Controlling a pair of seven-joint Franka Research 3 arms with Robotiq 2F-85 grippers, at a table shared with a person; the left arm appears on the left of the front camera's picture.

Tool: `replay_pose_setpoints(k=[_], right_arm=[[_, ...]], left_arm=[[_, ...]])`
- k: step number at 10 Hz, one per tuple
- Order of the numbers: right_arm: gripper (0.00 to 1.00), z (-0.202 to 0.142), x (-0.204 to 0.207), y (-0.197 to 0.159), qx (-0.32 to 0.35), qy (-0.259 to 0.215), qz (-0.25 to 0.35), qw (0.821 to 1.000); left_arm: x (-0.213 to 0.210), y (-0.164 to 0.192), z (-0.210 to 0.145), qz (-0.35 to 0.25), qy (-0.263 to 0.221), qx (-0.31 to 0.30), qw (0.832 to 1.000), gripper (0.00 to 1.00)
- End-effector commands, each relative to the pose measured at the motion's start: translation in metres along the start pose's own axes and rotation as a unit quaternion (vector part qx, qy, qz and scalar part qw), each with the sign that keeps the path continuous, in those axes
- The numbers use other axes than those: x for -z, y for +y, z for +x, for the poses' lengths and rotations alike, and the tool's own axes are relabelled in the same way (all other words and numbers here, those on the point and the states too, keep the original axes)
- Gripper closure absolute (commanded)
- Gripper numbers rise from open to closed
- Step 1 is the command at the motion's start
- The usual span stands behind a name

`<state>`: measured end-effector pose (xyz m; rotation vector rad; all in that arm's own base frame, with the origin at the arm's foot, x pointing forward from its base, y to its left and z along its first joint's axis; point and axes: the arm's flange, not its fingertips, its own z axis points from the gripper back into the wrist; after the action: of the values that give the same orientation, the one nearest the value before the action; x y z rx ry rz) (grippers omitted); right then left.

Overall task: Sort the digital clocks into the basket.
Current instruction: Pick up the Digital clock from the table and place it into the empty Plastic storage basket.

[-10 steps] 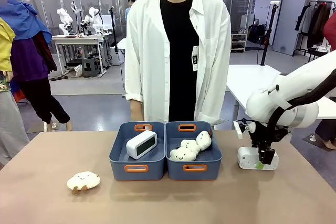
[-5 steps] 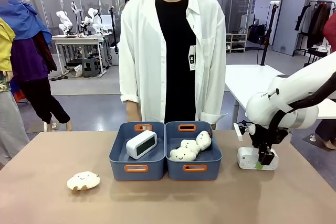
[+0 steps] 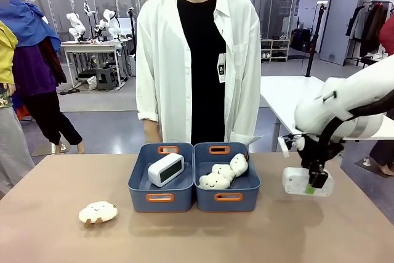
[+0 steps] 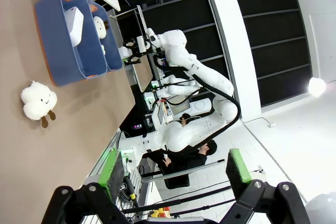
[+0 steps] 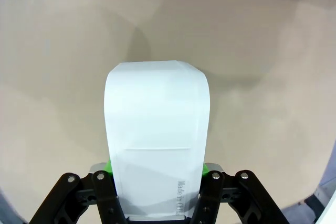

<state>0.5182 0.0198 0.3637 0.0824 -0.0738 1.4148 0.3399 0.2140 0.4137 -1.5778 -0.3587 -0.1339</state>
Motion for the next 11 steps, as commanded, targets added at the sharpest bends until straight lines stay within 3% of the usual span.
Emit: replay_pose_setpoints(k=[1, 3, 4, 6, 7, 11], right_arm=[[1.0, -0.018, -0.059, 0.02, 0.042, -0.047, 0.02, 0.998], [1.0, -0.031, -0.09, 0.039, 0.04, -0.07, 0.006, 0.997], [1.0, -0.036, -0.095, 0.046, 0.033, -0.098, 0.013, 0.995], [1.0, -0.04, -0.091, 0.05, 0.031, -0.109, 0.01, 0.994], [1.0, -0.04, -0.105, 0.045, 0.047, -0.085, 0.011, 0.995], [1.0, -0.04, -0.105, 0.045, 0.047, -0.085, 0.011, 0.995]], left_arm=[[-0.001, -0.004, -0.004, 0.005, 0.004, 0.002, 1.0, 0.0], [-0.001, -0.004, -0.004, 0.005, 0.004, 0.002, 1.0, 0.0], [-0.001, -0.004, -0.004, 0.005, 0.004, 0.002, 1.0, 0.0], [-0.001, -0.004, -0.004, 0.005, 0.004, 0.002, 1.0, 0.0], [-0.001, -0.004, -0.004, 0.005, 0.004, 0.002, 1.0, 0.0], [-0.001, -0.004, -0.004, 0.005, 0.004, 0.002, 1.0, 0.0]])
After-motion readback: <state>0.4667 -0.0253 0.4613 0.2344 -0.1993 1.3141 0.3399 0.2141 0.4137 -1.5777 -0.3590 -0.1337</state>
